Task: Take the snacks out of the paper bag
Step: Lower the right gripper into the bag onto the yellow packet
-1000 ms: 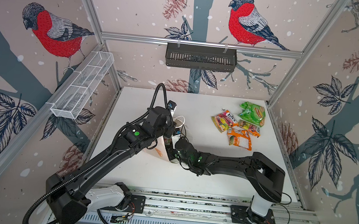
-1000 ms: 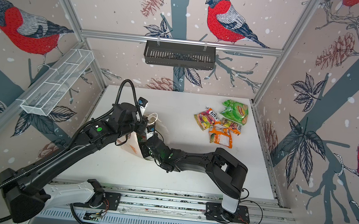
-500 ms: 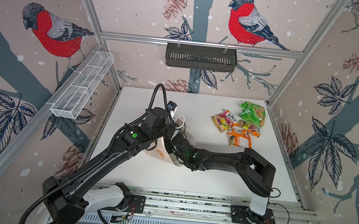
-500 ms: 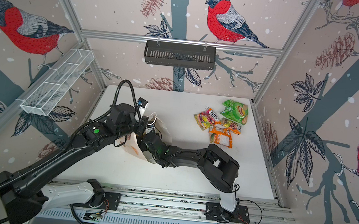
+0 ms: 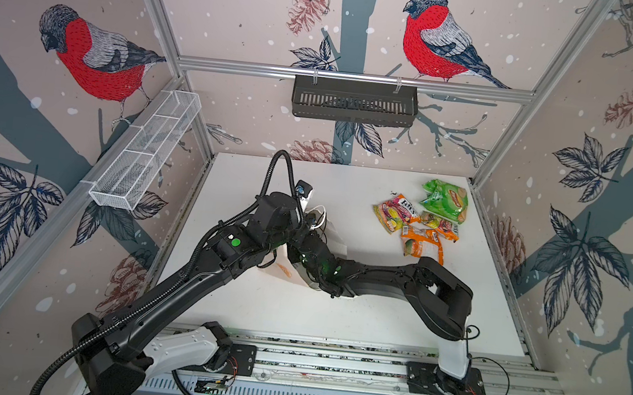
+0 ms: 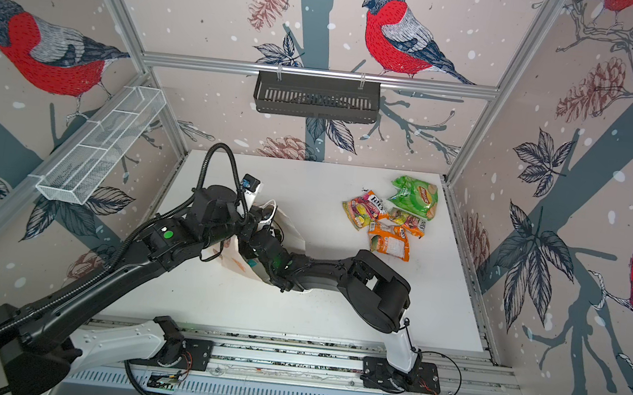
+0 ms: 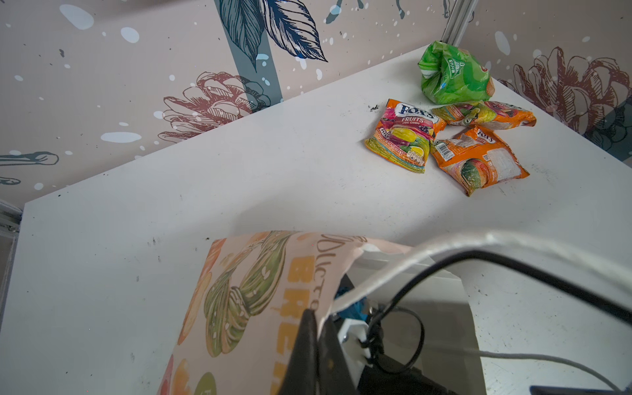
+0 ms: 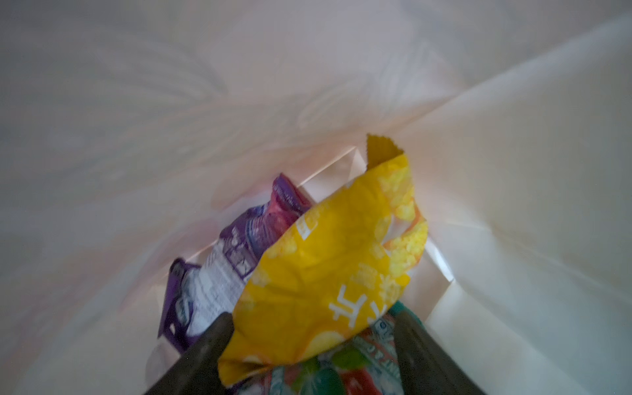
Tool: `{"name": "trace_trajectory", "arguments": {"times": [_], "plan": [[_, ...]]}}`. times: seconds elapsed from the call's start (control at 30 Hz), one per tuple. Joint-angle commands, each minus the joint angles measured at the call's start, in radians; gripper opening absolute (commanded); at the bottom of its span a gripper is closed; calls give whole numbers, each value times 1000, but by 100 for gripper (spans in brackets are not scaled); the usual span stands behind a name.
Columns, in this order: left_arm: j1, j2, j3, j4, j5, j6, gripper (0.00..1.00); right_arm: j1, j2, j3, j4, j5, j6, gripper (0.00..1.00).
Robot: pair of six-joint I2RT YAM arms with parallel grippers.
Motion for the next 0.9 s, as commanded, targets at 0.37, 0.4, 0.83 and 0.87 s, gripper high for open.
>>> {"name": "trace_trajectory", "arguments": {"times": [0.37, 0.4, 0.83, 0.87], "plan": [[-15, -27, -8, -2, 12, -1, 0, -13, 58, 58, 48, 107, 2, 33], [-13, -27, -9, 0, 11, 0, 0, -13, 55, 53, 53, 106, 0, 30], [-15, -7, -2, -3, -58, -22, 0, -2, 1, 11, 68, 98, -26, 1], [-14, -6, -2, -3, -64, -25, 0, 0, -4, 7, 71, 98, -28, 1]]}}
